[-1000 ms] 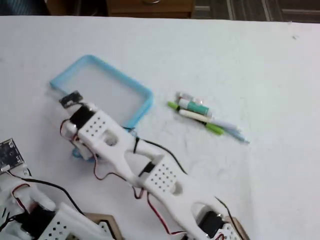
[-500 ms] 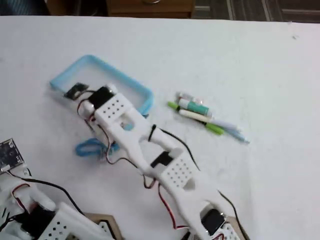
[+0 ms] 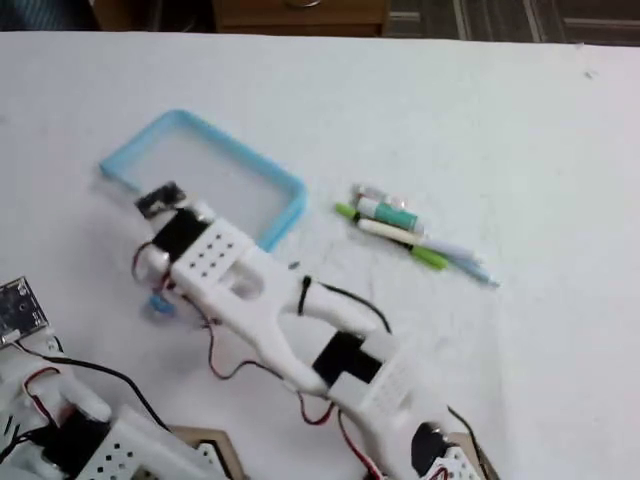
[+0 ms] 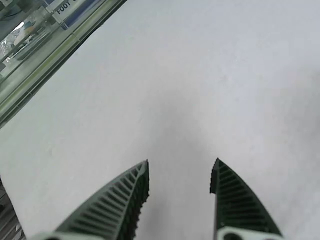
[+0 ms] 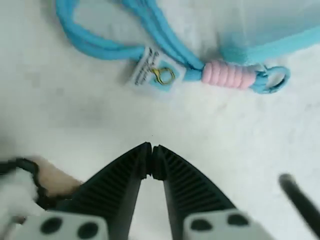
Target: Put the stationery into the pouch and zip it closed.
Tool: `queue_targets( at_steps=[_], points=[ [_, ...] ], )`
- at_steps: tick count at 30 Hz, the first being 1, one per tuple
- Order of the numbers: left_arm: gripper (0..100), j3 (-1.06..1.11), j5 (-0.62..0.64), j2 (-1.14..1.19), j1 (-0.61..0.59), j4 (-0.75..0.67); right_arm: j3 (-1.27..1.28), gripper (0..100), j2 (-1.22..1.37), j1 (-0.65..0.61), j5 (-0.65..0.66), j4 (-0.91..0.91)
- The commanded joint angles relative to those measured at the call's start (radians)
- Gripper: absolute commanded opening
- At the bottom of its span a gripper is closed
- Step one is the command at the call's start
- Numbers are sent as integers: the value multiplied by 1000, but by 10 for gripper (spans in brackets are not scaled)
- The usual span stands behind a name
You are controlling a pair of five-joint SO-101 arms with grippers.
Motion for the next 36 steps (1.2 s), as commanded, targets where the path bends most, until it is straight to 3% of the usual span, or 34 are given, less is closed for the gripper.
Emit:
queue_targets(
  at_steps=[1,6,14,21,26,28,36],
  points=[
    [218,-49,12,-7,1,-6,-103,74,12,-16,-299,-93],
    [218,-49,12,-7,1,-6,-276,270,166,-15,-566,-117],
    [218,-49,12,-7,-5,-6,-523,283,441,-2,-704,-42],
    [218,-48,12,-7,-2,-6,-655,254,576,27,-686,62],
    [218,-46,12,-7,-1,-6,-603,2,556,84,-565,73],
    [218,-46,12,-7,-1,-6,-542,56,530,91,-503,74],
    [218,-48,12,-7,1,-6,-141,16,249,94,-288,74]
  ],
)
